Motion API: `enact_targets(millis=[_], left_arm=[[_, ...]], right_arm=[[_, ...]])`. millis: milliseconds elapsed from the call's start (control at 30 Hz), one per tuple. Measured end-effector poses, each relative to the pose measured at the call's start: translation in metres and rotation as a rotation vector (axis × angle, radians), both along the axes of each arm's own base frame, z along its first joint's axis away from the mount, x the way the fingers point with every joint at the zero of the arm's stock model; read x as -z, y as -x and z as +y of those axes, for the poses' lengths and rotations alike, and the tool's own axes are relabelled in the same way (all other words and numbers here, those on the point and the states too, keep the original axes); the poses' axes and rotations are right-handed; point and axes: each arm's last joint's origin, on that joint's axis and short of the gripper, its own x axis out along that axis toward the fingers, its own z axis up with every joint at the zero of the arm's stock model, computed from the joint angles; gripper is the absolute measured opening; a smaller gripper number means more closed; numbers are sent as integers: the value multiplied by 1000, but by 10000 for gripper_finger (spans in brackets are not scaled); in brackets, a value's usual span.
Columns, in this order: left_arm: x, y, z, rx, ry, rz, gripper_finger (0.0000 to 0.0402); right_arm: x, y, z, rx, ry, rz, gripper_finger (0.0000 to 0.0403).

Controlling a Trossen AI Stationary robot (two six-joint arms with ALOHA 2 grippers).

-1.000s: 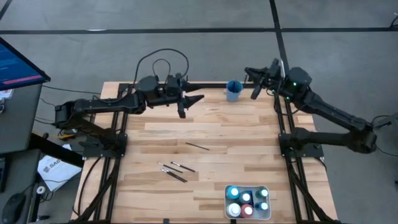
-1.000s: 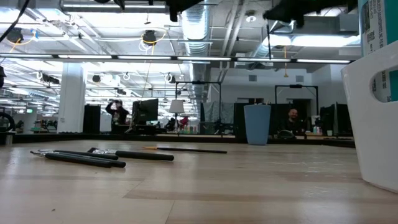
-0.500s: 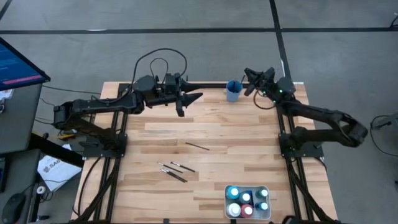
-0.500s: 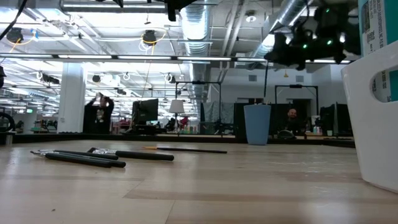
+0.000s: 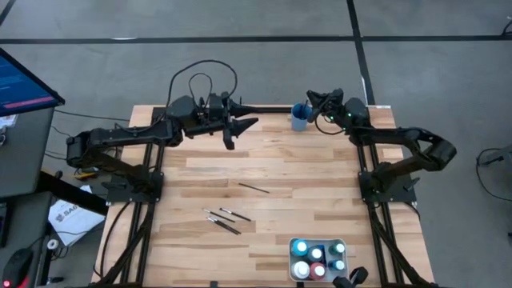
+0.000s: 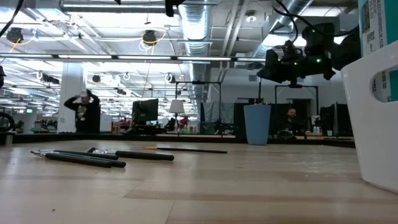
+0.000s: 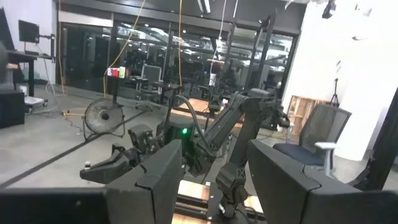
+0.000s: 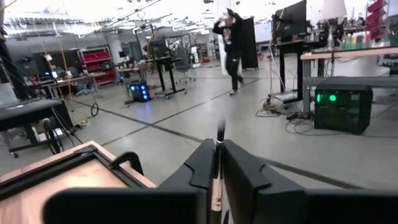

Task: Pick & Place Paint Supplies
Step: Put the silver paintbrush into the blue cup, then put the orange paintbrush into the blue cup

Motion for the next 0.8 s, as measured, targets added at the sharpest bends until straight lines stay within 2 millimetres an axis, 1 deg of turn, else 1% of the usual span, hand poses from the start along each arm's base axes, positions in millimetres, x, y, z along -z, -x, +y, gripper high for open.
enact_targets(millis=[133,233,367,433,500,567,667,800], left_arm=[[0,-1,-2,27,-32,6,176],[0,-1,-3,57,-37,8,180],[2,-1,-4,79,-34,27,205],[7,-1,-4,81,-11,78,221],[16,1,-5,88,45,186,233],[27,4,-8,88,84,318,238],[50,9,-14,65,105,553,234],[89,13,-21,71,90,717,224]], right_arm=[[-2,1,1,-1,-4,-9,77],[-4,2,3,-1,-11,-4,122],[-5,4,4,-1,-29,11,186],[-8,5,7,-5,-54,0,214],[-14,8,11,-9,-72,-29,232],[-22,11,16,-17,-87,-37,241],[-32,12,25,-35,-163,34,241],[-40,9,40,-86,-251,154,231]])
